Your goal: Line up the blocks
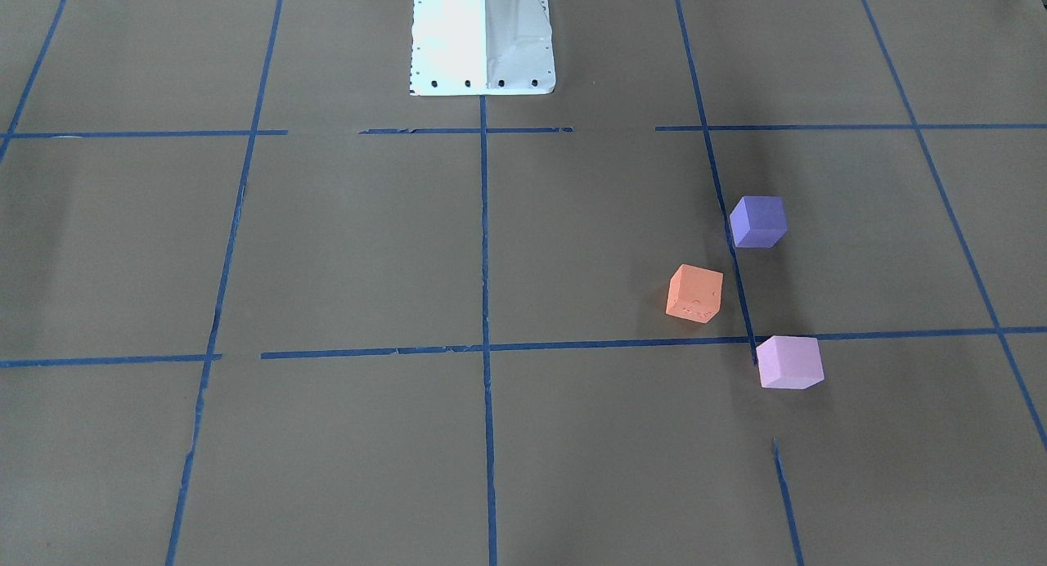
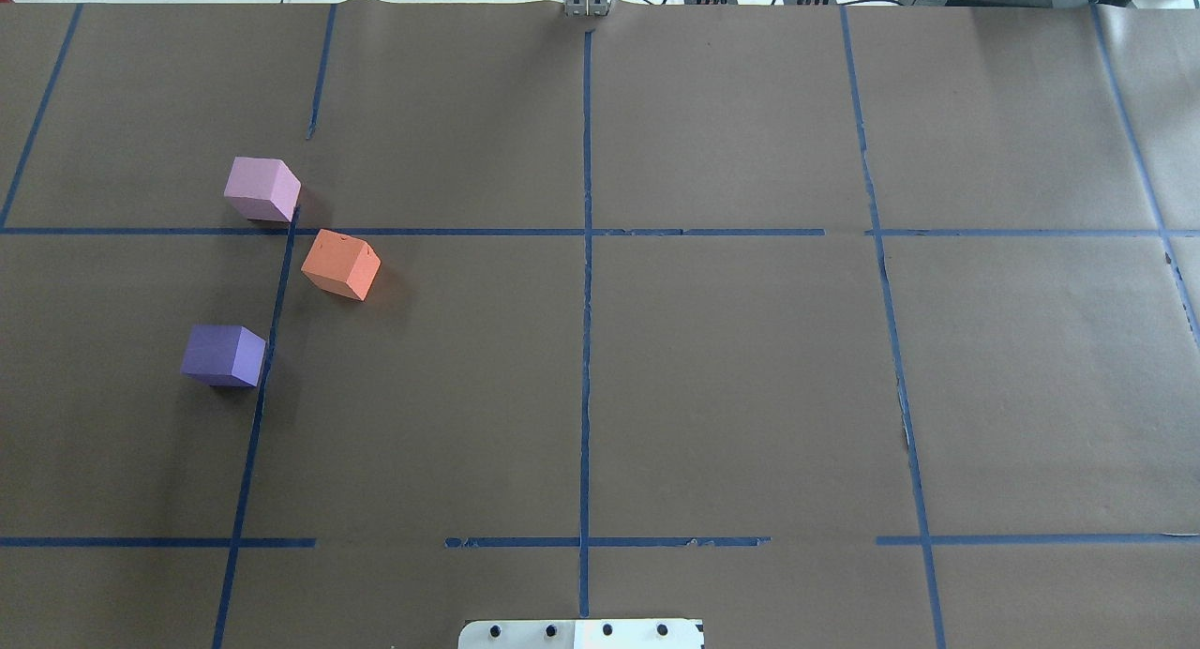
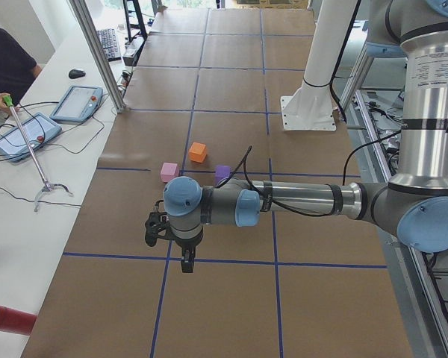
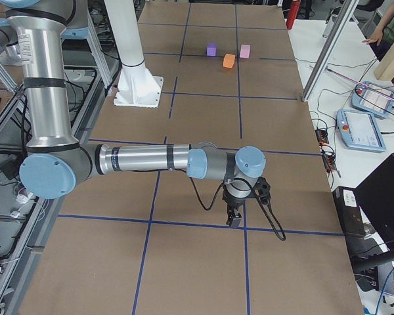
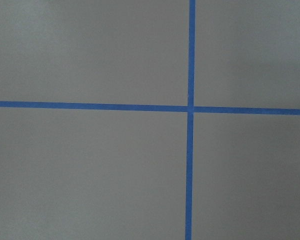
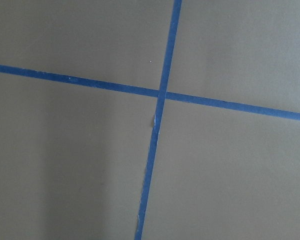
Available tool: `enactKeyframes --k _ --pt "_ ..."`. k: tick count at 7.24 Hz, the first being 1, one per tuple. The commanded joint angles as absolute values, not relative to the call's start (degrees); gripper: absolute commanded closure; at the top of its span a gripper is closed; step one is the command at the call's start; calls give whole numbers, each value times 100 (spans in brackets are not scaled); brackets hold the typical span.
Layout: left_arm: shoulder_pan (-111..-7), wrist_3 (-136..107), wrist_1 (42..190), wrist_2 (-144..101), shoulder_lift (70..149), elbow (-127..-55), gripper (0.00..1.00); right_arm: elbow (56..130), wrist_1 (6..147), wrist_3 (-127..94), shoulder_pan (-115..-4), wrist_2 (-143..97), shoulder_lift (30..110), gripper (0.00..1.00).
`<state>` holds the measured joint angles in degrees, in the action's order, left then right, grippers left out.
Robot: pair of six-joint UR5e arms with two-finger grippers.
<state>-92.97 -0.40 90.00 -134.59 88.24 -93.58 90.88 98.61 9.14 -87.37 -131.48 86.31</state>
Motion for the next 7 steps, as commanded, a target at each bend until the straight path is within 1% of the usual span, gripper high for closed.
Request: enactKeyframes --k 1,7 --pt "-9342 -17 9000 -13473 8693 -9360 0 9088 9861 914 -8736 -13148 8631 0" --pt "-9360 -53 9009 -13491 8710 -9360 0 9088 9861 914 -8736 -13148 8631 0"
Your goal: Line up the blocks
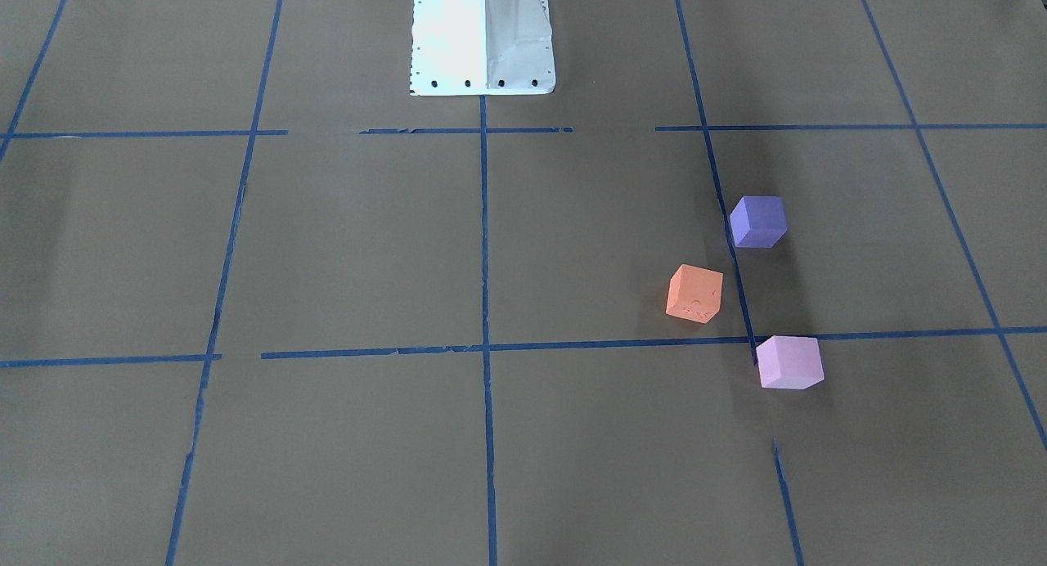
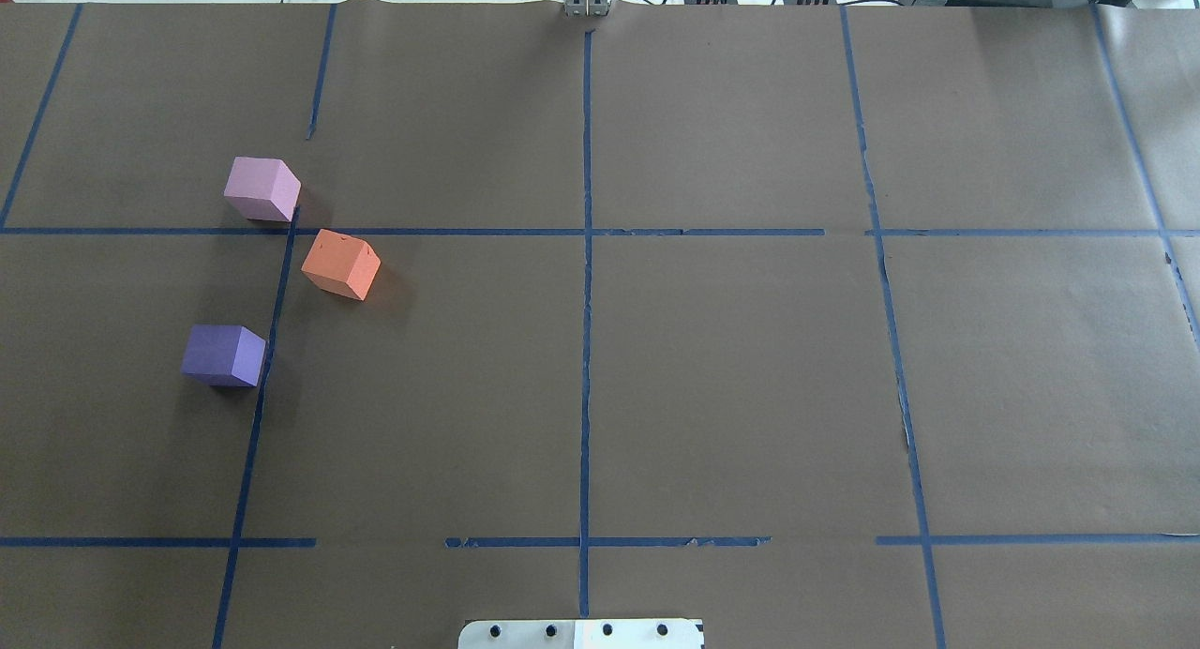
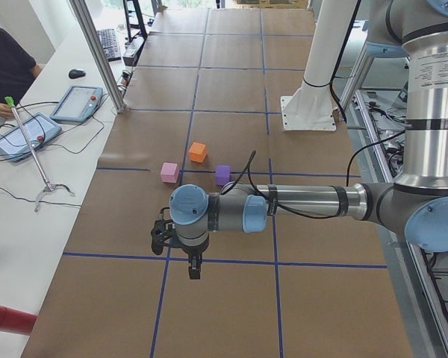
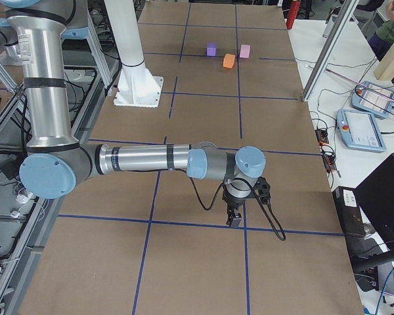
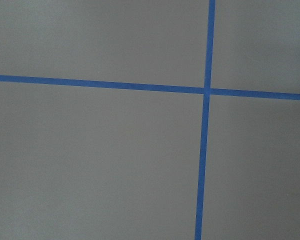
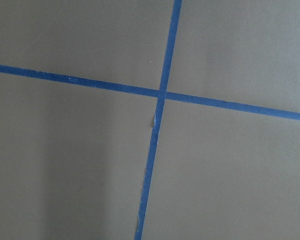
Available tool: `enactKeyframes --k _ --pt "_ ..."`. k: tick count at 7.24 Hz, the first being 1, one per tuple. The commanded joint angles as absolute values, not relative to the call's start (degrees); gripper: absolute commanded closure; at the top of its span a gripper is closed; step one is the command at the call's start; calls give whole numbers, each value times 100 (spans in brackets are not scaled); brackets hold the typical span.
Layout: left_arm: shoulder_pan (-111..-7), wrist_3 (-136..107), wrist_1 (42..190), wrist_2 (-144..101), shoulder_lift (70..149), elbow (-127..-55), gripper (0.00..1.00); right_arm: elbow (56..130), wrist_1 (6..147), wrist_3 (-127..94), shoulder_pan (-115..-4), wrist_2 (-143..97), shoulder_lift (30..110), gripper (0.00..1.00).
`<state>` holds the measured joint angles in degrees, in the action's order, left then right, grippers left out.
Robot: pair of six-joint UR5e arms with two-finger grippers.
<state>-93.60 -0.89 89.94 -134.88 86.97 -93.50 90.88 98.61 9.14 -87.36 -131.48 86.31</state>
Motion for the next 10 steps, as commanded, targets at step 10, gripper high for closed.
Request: enactKeyframes --k 10 --pt "-7703 -2052 10318 -13526 9570 -9334 0 9088 9861 914 -8736 -13148 8631 0"
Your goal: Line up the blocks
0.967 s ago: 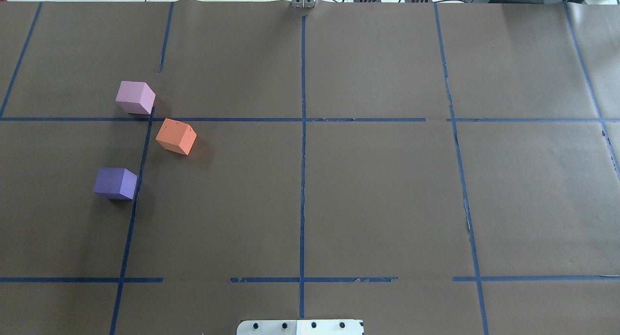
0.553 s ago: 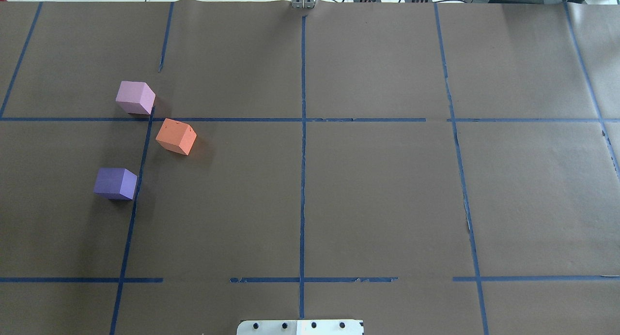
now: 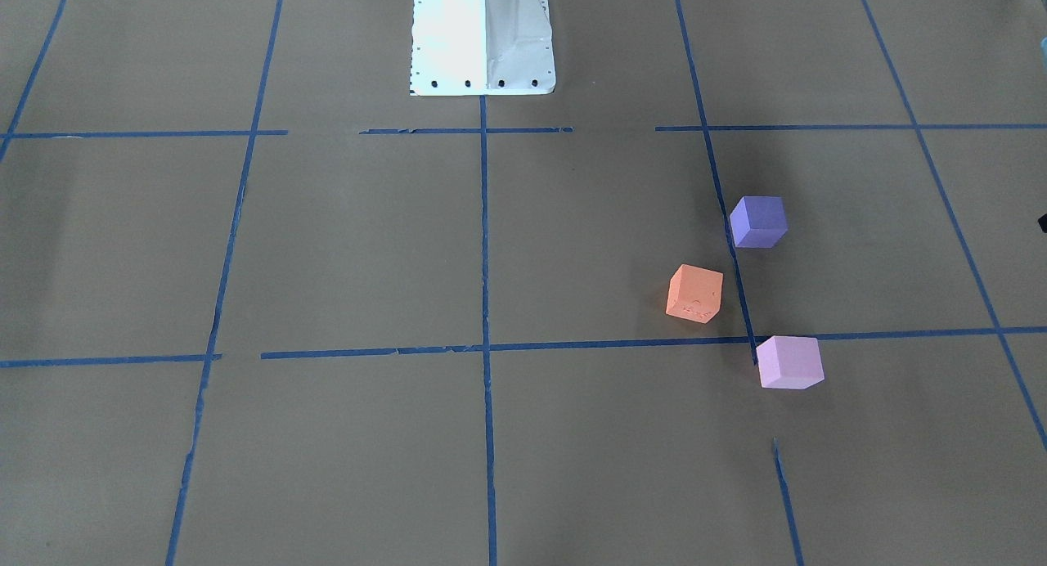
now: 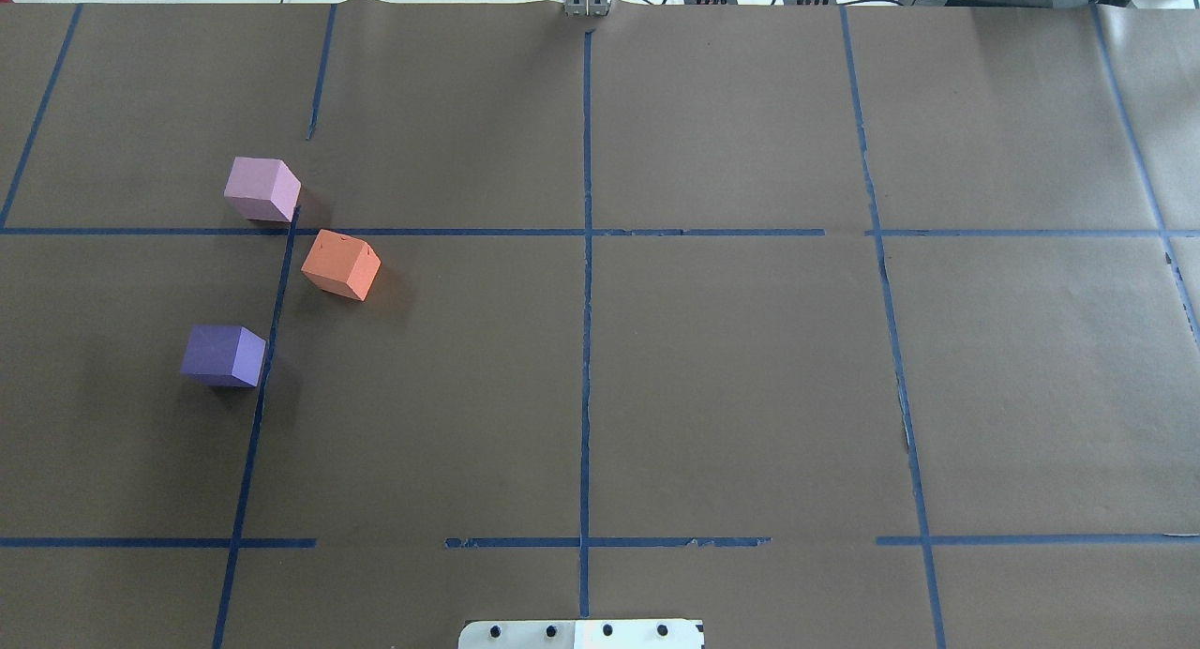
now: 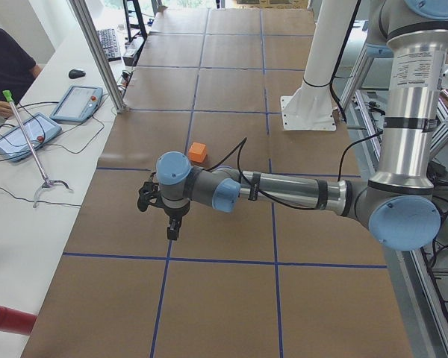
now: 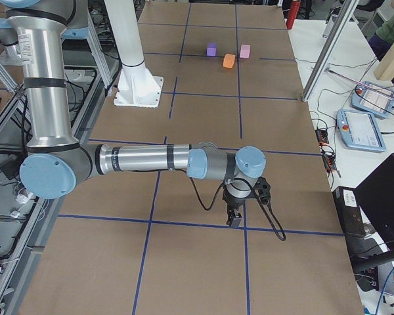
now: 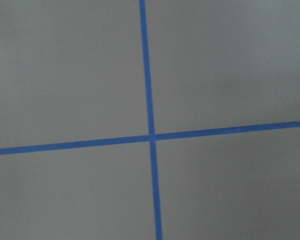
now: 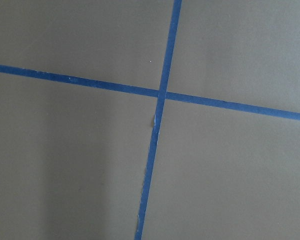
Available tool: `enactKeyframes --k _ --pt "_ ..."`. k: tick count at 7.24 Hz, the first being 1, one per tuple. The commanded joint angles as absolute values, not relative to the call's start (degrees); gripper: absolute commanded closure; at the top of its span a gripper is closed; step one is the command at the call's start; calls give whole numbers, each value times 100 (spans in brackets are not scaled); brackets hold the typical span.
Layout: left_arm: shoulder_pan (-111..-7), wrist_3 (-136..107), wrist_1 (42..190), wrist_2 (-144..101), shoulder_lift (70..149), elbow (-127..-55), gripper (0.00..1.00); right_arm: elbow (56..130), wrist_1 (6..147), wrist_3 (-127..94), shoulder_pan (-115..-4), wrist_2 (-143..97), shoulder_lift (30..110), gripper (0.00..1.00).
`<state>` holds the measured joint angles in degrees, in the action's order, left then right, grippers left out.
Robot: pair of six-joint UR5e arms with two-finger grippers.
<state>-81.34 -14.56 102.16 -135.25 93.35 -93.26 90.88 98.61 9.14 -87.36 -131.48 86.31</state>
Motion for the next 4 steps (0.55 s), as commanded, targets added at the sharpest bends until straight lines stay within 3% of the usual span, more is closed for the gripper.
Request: enactKeyframes --k 1,4 --pt "-7247 -2457 10327 -13509 9789 -9334 0 9088 9861 914 -8736 -13148 8631 0" --pt "-6254 -4331 11238 -13465 10149 -9360 0 9088 9861 914 -8736 -13148 8631 0"
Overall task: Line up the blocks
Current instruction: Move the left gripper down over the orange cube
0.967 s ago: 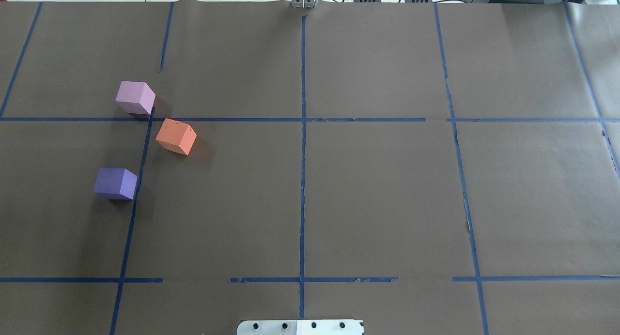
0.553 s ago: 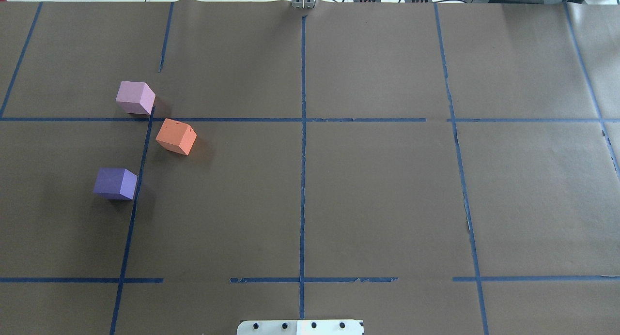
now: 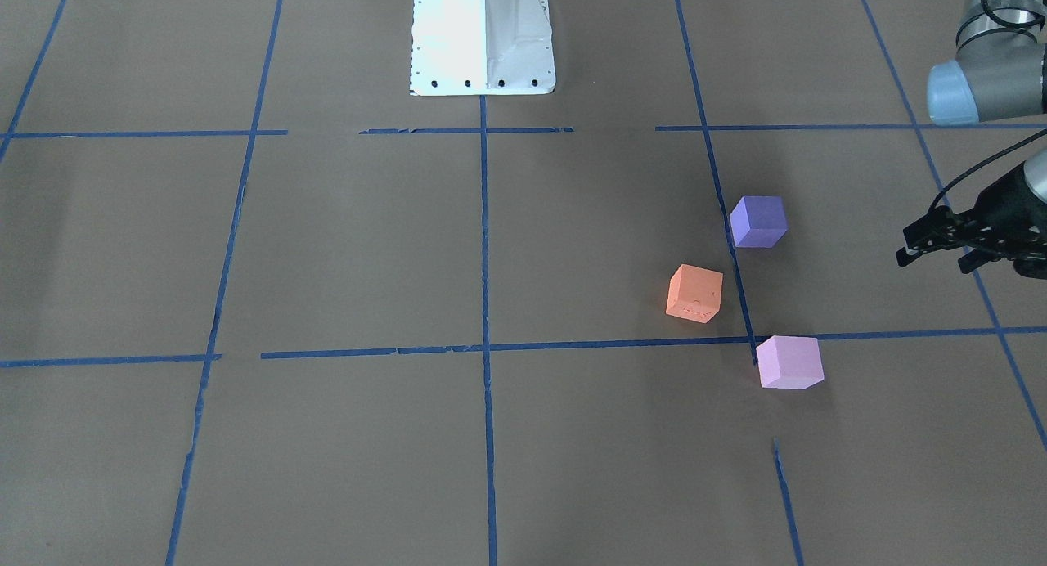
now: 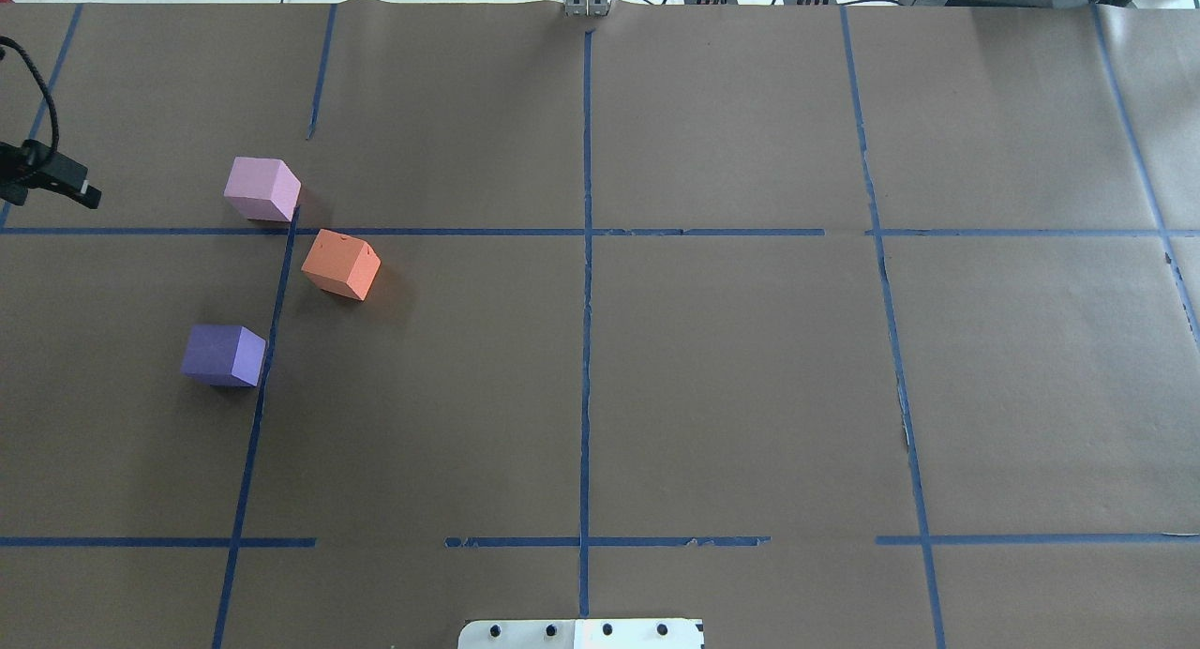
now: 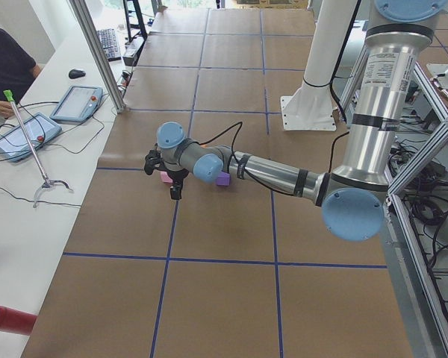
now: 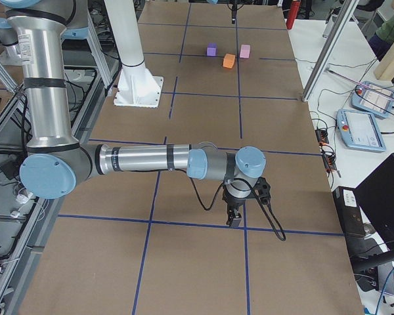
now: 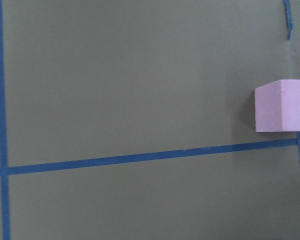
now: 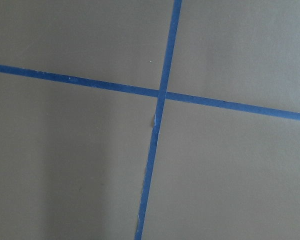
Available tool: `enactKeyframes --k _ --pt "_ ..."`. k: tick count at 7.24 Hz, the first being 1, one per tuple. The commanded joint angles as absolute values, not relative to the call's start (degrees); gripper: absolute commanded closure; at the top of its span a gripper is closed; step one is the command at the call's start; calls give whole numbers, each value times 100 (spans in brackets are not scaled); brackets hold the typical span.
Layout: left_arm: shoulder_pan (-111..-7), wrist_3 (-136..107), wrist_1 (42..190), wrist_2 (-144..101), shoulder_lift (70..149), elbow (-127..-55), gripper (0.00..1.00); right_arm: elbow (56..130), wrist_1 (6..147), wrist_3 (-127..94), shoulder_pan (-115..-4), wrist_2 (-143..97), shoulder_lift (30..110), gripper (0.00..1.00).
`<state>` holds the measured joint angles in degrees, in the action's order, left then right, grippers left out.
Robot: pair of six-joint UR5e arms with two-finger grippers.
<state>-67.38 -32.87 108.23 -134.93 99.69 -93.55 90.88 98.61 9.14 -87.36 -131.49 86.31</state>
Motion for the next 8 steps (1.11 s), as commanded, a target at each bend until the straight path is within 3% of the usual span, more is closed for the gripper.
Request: enactKeyframes --k 1,3,8 --pt "-5953 -4611 11259 -13230 10438 -9352 0 9088 9861 914 -8736 -13148 8631 0" --pt "-5556 -4649 11171 -12790 10939 -9221 0 9088 9861 914 -8736 -13148 8631 0" --pt "-4642 -4984 11241 -12244 11205 -9071 0 9088 9861 914 -8736 -13148 8631 0"
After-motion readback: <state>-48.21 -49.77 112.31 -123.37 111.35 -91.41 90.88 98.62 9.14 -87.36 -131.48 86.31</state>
